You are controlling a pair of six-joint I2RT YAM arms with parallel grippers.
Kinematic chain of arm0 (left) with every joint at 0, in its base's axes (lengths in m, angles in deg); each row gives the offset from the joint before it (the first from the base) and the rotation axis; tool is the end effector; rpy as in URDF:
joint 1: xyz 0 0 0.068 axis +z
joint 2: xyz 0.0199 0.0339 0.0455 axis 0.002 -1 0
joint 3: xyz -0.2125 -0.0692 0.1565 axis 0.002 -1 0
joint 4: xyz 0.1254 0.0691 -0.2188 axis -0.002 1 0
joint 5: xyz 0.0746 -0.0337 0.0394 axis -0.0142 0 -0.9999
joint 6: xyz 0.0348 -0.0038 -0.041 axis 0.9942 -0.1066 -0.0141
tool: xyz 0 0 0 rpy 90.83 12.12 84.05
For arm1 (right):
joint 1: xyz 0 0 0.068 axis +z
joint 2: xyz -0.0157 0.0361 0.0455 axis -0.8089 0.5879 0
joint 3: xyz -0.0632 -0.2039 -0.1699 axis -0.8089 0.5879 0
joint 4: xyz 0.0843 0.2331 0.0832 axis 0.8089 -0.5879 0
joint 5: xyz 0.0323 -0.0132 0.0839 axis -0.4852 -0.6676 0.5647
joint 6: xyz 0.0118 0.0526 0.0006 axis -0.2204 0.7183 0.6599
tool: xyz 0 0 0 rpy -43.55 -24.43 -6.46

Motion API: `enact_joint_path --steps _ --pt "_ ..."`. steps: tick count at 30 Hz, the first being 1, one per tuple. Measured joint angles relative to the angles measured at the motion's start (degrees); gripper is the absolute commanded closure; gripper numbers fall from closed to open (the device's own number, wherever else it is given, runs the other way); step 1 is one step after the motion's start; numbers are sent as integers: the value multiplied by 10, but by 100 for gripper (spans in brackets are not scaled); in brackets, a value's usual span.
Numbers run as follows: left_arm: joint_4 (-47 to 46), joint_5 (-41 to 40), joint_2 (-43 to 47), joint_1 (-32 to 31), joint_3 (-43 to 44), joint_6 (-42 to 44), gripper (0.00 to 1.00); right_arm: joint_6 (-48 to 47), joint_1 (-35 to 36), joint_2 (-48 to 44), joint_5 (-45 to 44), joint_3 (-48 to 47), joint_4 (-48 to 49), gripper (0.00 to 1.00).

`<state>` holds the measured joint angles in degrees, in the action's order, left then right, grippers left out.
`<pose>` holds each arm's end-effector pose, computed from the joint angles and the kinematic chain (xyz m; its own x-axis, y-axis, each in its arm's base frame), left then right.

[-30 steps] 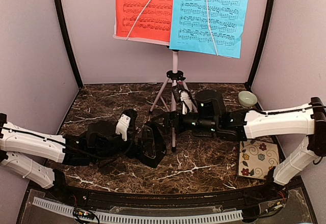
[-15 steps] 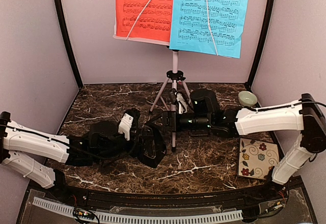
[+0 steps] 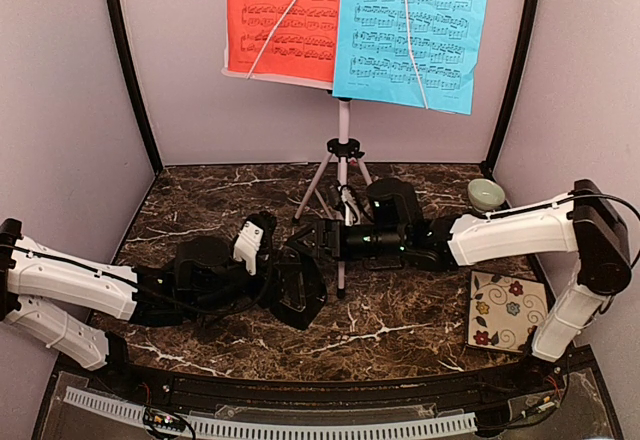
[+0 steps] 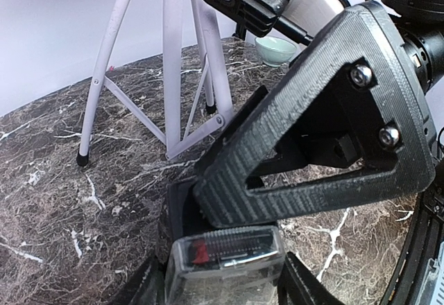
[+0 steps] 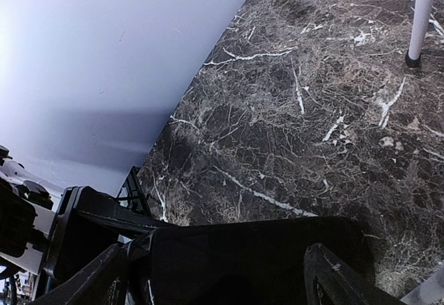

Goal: Set up the instrument practice props

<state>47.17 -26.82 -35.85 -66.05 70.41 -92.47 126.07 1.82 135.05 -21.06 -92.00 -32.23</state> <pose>0.1220 -0.2424 0.2310 -0.2707 0.0314 -0.9621 0.6689 0.7249 -0.1646 0.2029 0.3163 0.2384 -0.7887 0.0271 -0.6142 -0.5458 0.4291 0.7197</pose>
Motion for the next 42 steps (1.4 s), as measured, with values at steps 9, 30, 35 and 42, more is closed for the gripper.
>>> enact_joint_path --steps 9,30,35,42 --pt "-1 0 0 0 0 8 54 21 -2 9 9 0 17 17" --pt "-34 23 10 4 -24 34 91 22 -2 28 14 45 133 30" --pt "-53 26 13 3 -36 45 92 16 0 33 16 53 160 31" --pt "-64 12 13 -7 -41 64 93 10 0 38 16 63 189 32"
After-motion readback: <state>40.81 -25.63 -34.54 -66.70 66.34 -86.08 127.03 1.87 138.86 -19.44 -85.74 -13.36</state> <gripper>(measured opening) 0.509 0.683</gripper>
